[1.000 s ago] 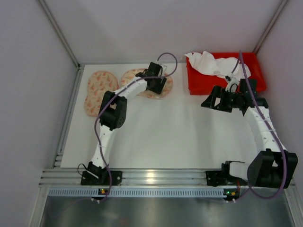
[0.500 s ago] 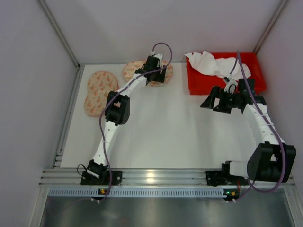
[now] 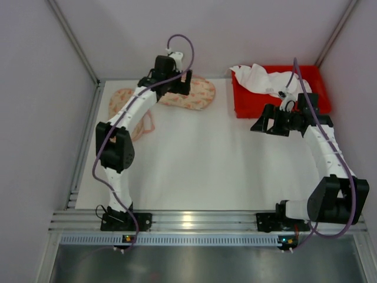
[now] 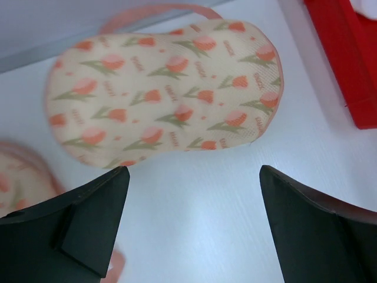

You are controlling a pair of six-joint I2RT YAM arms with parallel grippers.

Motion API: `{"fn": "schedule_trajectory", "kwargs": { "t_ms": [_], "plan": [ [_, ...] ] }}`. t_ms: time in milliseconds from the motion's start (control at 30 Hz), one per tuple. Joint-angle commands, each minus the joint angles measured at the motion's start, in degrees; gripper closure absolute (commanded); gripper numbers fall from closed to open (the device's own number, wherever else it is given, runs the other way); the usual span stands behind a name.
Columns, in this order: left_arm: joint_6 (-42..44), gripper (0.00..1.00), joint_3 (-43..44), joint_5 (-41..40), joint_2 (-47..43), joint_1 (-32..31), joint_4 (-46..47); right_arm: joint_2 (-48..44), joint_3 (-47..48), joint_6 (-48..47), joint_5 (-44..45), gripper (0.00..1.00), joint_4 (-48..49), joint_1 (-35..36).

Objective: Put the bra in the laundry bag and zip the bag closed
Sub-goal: Move the laundry bag to the center of the board.

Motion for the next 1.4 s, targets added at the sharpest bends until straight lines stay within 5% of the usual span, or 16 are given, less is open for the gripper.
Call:
{"fn": "schedule_trajectory", "kwargs": {
  "t_ms": [0, 100, 200, 233, 333, 900, 1000, 1133, 1367],
  "plan": [
    [1.4, 0.02, -4.9, 4.1, -11.0, 8.3, -5.4, -0.1, 3.9, -5.0, 0.9, 0.01, -4.4, -0.6],
    [1.8, 0.05, -11.6, 3.1, -14.4, 14.1, -7.9, -0.8, 3.6, -6.2, 0.5, 0.01, -5.6, -0.6],
    [3.1, 0.26, -18.3, 1.8, -15.6, 18.8, -8.0, -2.0, 2.8, -6.0, 0.2, 0.01, -5.3, -0.5],
    [3.6, 0.44, -19.7, 0.9, -15.5, 19.6, -8.1, -2.2, 2.8, -6.0, 0.3, 0.01, -5.4, -0.5],
    [5.5, 0.53, -24.4, -0.3, -14.7, 20.9, -8.1, -3.3, 2.8, -6.5, 0.4, 0.01, -5.8, -0.4],
    [7.3, 0.56, -27.8, -0.4, -8.9, 20.8, -4.6, -9.3, -1.9, -6.6, 2.1, 0.01, -4.8, -0.4],
    [7.4, 0.68, -26.6, -2.2, -6.9, 20.8, -4.6, -8.9, -1.7, -6.6, 2.4, 0.00, -5.0, -0.4],
    [7.5, 0.99, -27.7, -1.9, -8.3, 20.8, -4.9, -8.7, -1.5, -6.5, 2.3, 0.01, -5.4, -0.4],
    [9.5, 1.00, -35.6, 3.1, -22.0, 19.9, -10.7, -8.3, -2.2, -8.5, -0.5, 0.01, -6.0, -0.4]
  ]
}}
